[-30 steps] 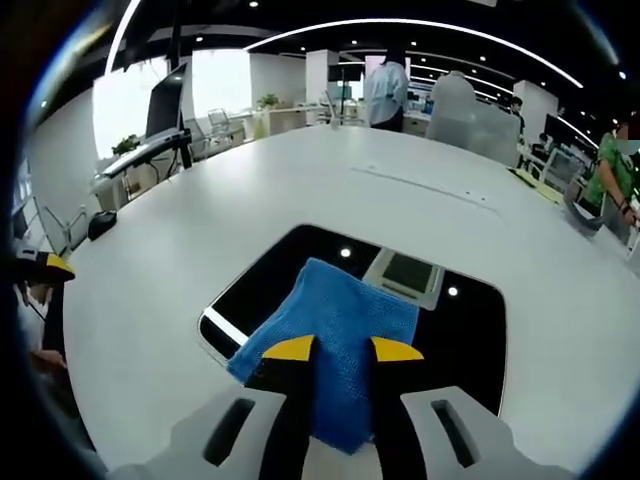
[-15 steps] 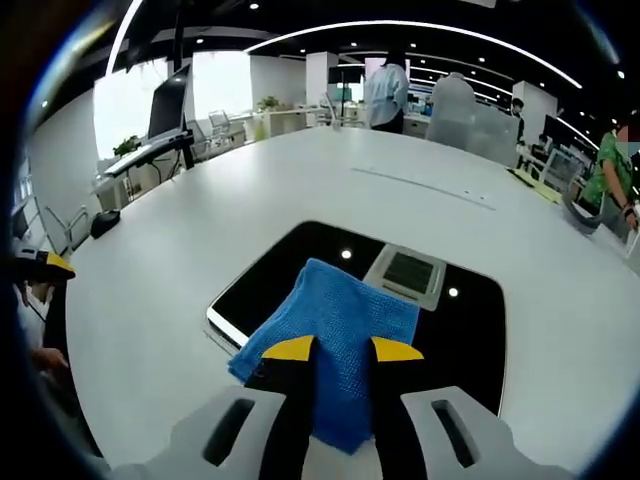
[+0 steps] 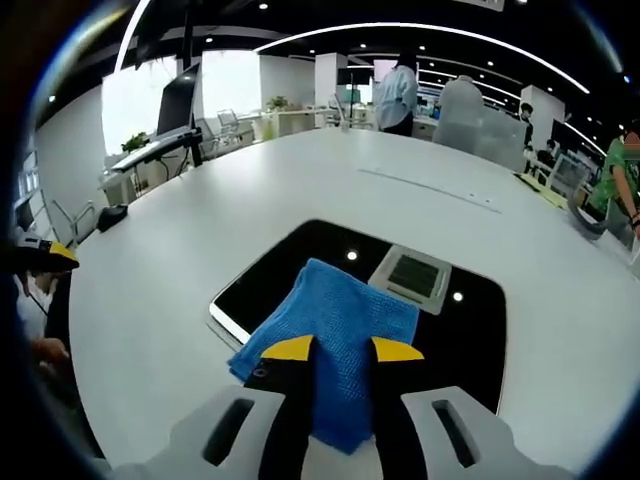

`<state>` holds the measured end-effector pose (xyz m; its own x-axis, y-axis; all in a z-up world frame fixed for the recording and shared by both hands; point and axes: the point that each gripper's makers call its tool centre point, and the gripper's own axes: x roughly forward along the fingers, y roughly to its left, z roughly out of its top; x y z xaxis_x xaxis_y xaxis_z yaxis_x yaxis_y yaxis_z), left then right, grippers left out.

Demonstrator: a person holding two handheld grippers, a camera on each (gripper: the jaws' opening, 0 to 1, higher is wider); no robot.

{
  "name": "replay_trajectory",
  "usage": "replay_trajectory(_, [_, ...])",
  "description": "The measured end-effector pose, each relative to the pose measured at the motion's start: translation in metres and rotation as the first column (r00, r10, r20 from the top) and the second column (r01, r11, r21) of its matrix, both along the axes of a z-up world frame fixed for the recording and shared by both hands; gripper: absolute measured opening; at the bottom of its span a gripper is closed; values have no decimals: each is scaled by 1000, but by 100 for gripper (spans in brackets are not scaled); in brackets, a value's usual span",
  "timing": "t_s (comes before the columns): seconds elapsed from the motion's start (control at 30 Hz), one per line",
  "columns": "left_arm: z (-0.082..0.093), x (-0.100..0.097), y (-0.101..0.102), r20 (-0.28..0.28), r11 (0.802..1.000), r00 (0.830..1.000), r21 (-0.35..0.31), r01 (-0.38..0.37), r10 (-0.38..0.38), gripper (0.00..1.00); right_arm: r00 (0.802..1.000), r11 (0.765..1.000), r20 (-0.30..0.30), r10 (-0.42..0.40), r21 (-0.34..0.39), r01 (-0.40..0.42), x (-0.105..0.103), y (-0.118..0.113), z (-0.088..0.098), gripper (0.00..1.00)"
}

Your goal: Wipe the mirror surface with the cleaning cloth until all visible marks leave the cleaned area.

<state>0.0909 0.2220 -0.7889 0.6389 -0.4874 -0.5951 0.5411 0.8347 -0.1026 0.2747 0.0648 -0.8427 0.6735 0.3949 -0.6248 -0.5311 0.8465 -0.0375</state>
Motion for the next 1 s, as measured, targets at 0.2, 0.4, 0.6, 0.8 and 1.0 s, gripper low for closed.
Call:
replay_trajectory(0.2, [2, -2, -2, 9, 1000, 1000, 7, -7, 7, 99, 1000, 1000, 10, -7, 6, 7, -2, -7, 0, 19])
replay_trajectory(0.4, [5, 0, -4, 21, 1000, 1000, 4, -23, 23, 99, 1000, 1000, 13, -9, 3, 9, -3, -10, 0, 19])
replay_trajectory(0.6, [5, 1, -9, 30, 1000, 999, 4, -26, 26, 99, 1000, 1000, 8, -4, -1, 4, -3, -15, 0, 20])
replay_trajectory(0.8, [6, 0, -16, 35, 1000, 999, 4, -21, 21, 98, 1000, 1000, 14, -9, 4, 9, -5, -21, 0, 20])
replay_trajectory(1.0, [8, 2, -19, 41, 1000, 999, 6, -22, 22, 99, 1000, 1000, 11, -15, 2, 15, -5, -28, 0, 20])
